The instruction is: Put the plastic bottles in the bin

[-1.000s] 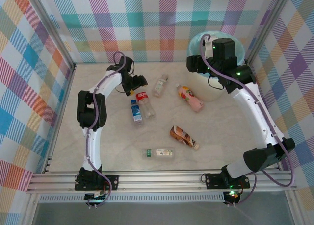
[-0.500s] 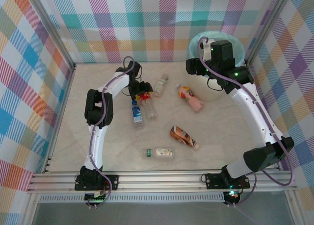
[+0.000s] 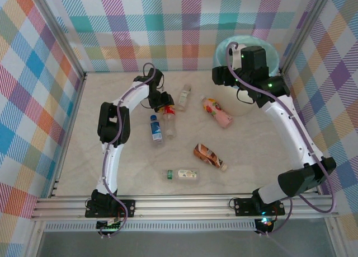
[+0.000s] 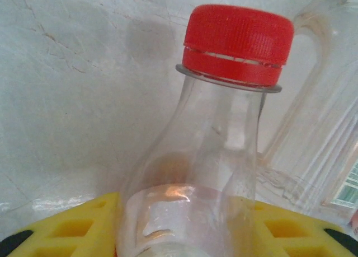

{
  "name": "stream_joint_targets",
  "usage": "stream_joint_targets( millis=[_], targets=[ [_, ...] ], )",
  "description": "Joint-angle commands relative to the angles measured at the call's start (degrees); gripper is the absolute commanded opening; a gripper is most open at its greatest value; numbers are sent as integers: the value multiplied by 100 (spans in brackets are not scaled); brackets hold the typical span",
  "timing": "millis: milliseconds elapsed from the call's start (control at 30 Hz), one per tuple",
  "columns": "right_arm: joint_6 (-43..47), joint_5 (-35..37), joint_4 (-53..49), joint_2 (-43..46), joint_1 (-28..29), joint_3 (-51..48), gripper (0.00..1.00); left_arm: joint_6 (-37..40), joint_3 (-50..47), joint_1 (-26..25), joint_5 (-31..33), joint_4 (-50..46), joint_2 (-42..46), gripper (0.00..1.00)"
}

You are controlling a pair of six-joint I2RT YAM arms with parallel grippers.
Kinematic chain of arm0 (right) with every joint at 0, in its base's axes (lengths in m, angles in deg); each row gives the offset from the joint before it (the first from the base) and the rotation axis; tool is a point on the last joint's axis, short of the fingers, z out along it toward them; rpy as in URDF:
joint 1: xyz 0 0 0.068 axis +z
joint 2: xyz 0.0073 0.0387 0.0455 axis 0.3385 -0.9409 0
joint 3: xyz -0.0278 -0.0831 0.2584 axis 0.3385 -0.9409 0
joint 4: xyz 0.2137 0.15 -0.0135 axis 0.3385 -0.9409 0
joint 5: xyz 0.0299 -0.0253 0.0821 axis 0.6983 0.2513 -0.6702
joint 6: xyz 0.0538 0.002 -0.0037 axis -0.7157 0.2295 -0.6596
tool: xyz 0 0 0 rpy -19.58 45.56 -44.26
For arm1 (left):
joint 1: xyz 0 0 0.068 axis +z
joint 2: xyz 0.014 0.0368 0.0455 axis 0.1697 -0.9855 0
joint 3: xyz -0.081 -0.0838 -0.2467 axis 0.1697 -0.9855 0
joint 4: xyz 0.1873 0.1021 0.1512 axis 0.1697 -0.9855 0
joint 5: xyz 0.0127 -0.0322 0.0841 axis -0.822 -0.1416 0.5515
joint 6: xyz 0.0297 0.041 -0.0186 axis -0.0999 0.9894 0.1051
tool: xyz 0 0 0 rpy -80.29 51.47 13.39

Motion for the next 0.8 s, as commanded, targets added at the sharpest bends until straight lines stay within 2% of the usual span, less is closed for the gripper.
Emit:
stream_joint_targets(
  millis=[0, 300, 433, 633, 767],
  targets=[
    [71, -3, 119, 244, -11, 87, 78, 57, 149, 79, -2, 0, 596, 46],
    [-175, -610, 150, 186, 23, 421, 76, 87, -28, 115, 103, 429, 1537, 44],
    [-265, -1601, 403, 79, 49, 584, 76, 357, -170, 106, 163, 697, 2120, 43],
    [-731, -3361, 1175, -200, 59, 735, 76, 1373, -1395, -28, 125, 1840, 3518, 43],
    [-1020, -3934, 1348, -576, 193, 1063, 74, 2086, -2222, -222, -72, 2340, 4329, 43]
  ],
)
